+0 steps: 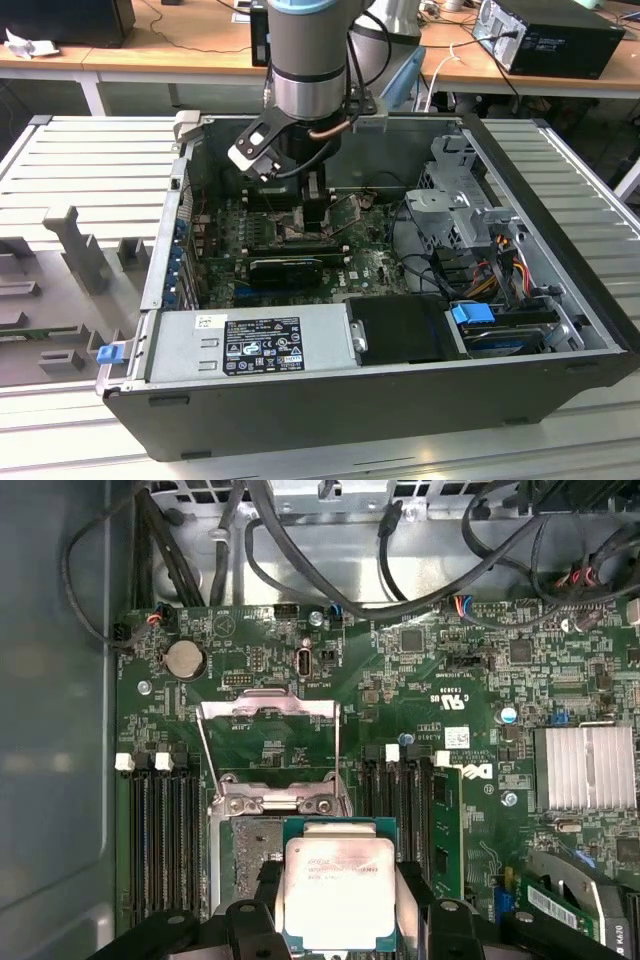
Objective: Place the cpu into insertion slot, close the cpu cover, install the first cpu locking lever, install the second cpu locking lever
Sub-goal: 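Place the cpu into insertion slot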
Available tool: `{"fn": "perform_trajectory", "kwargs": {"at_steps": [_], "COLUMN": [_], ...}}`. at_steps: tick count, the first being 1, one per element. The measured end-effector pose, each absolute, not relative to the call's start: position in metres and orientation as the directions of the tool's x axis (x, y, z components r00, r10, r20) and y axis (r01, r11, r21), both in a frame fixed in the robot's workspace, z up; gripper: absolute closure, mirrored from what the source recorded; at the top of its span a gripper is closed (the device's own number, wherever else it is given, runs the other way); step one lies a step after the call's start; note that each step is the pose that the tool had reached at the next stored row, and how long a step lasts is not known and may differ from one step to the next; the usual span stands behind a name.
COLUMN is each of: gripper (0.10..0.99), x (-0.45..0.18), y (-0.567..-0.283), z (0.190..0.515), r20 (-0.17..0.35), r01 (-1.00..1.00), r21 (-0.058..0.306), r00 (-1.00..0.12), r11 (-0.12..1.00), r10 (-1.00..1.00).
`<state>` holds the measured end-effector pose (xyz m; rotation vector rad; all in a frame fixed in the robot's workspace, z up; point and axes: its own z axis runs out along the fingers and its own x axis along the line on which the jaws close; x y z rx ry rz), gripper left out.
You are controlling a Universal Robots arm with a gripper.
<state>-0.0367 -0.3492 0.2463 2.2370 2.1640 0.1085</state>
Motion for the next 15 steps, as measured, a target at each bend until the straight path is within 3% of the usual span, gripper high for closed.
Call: {"fn": "perform_trajectory", "kwargs": {"at_steps": [15], "gripper": [0.557], "x": [-0.0371], "y": [-0.3484], "z": [0.2375], "r20": [0.035], "r01": [0.997], "r21": [0.068], "r00": [0.032], "r11": [-0.035], "r10": [0.999]}}
